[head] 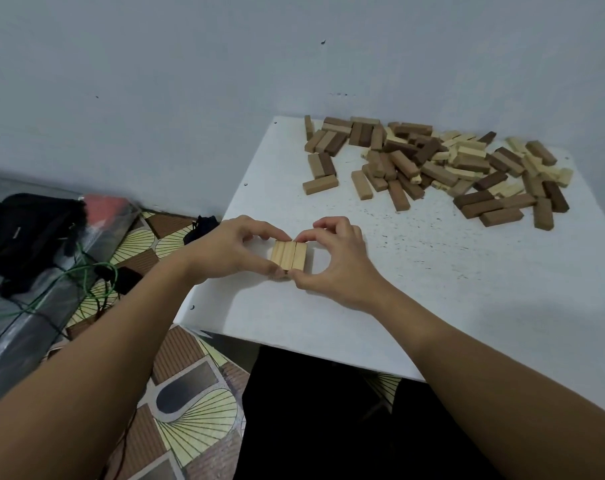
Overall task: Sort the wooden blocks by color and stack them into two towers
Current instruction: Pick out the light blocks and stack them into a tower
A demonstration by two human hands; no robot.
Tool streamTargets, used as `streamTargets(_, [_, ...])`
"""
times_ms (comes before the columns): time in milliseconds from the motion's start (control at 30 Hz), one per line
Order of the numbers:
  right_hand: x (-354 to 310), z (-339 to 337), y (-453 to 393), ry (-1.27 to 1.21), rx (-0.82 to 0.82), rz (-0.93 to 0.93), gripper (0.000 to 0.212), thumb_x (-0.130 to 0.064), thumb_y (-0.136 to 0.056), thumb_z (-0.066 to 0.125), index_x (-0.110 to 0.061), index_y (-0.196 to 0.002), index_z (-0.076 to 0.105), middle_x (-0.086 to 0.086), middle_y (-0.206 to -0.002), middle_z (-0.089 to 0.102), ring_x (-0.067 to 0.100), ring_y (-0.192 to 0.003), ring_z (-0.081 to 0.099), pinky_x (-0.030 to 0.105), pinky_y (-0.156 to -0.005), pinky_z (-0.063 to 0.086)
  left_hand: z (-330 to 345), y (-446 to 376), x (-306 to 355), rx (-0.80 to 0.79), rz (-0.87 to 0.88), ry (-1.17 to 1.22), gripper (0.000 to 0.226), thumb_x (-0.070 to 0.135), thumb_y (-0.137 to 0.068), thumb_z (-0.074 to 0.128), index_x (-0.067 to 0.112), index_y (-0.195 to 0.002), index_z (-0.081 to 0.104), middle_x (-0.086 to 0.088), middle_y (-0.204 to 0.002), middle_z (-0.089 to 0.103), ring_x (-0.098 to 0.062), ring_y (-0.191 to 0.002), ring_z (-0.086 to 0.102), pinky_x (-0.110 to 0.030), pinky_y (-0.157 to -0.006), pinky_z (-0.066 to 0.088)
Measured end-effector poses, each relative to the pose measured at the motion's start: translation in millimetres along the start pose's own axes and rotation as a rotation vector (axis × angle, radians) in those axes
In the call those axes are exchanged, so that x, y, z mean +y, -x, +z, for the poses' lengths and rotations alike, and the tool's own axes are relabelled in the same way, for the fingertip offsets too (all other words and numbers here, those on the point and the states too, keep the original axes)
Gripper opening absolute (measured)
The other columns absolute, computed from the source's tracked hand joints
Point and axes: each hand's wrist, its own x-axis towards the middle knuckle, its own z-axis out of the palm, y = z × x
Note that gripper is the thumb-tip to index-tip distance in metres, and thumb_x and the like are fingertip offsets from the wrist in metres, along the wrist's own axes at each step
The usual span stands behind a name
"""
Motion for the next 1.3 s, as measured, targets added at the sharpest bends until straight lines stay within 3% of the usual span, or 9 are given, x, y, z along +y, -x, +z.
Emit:
streamTargets(100, [1,1,1,0.031,0.004,-0.006,0.056,-0.054,-0.073,0.081,-0.046,-0.124,0.059,-0.017,-0.129,0.033,0.008,-0.123,0.026,0.032,-0.109,0.03,1,1,0,0.007,0.0,0.008,0.055,0.034,-0.067,0.098,0.051,-0.113,0.074,0.008,-0.122,0.054,-0.009,-0.116,0.052,-0.027,-0.09,0.043])
streamTargets(267, [2,2,0,0.035,0.007,-0.008,0.058,-0.057,-0.073,0.08,-0.047,-0.125,0.058,-0.016,-0.129,0.034,0.008,-0.122,0.027,0.036,-0.112,0.033,-2,4,-5,-0.021,-0.009,0.075,0.069,0.037,-0.06,0.1,0.052,-0.12,0.071,0.009,-0.128,0.055,-0.013,-0.124,0.053,-0.037,-0.106,0.049])
streamTargets(400, [3,2,0,0.033,0.006,-0.005,0.059,-0.058,-0.072,0.08,-0.046,-0.126,0.058,-0.016,-0.128,0.035,0.009,-0.123,0.028,0.039,-0.112,0.035,-7,7,-9,-0.023,-0.01,0.085,0.076,0.034,-0.057,0.101,0.052,-0.124,0.07,0.012,-0.128,0.056,-0.007,-0.123,0.052,-0.032,-0.108,0.047])
streamTargets(667, [5,2,3,0.008,-0.016,0.004,0.072,-0.062,-0.072,0.079,-0.046,-0.137,0.054,-0.017,-0.134,0.033,0.008,-0.131,0.026,0.04,-0.115,0.035,-4,5,-10,0.002,-0.029,0.125,0.069,0.028,-0.057,0.103,0.043,-0.118,0.075,0.012,-0.128,0.056,-0.005,-0.119,0.058,-0.026,-0.102,0.05])
streamTargets(1000, [6,3,1,0.002,0.002,0.007,0.062,-0.059,-0.072,0.082,-0.047,-0.128,0.06,-0.015,-0.133,0.034,0.009,-0.13,0.027,0.037,-0.111,0.038,0,5,-10,0.019,-0.029,0.149,0.063,0.025,-0.058,0.102,0.04,-0.114,0.078,0.009,-0.129,0.055,-0.009,-0.119,0.057,-0.027,-0.098,0.052])
streamTargets(1167, [6,4,1,-0.002,0.006,0.008,0.062,-0.059,-0.071,0.083,-0.047,-0.127,0.061,-0.016,-0.131,0.034,0.008,-0.13,0.026,0.035,-0.11,0.039,0,4,-12,0.022,-0.028,0.16,0.065,0.029,-0.055,0.102,0.041,-0.114,0.078,0.009,-0.129,0.055,-0.012,-0.122,0.056,-0.037,-0.107,0.051])
streamTargets(1300, [6,4,0,0.015,0.004,0.009,0.061,-0.06,-0.071,0.081,-0.047,-0.126,0.059,-0.017,-0.13,0.034,0.007,-0.128,0.027,0.037,-0.11,0.04,1,4,-12,0.021,-0.028,0.16,0.064,0.028,-0.055,0.102,0.04,-0.113,0.078,0.009,-0.128,0.054,-0.011,-0.121,0.057,-0.037,-0.106,0.051])
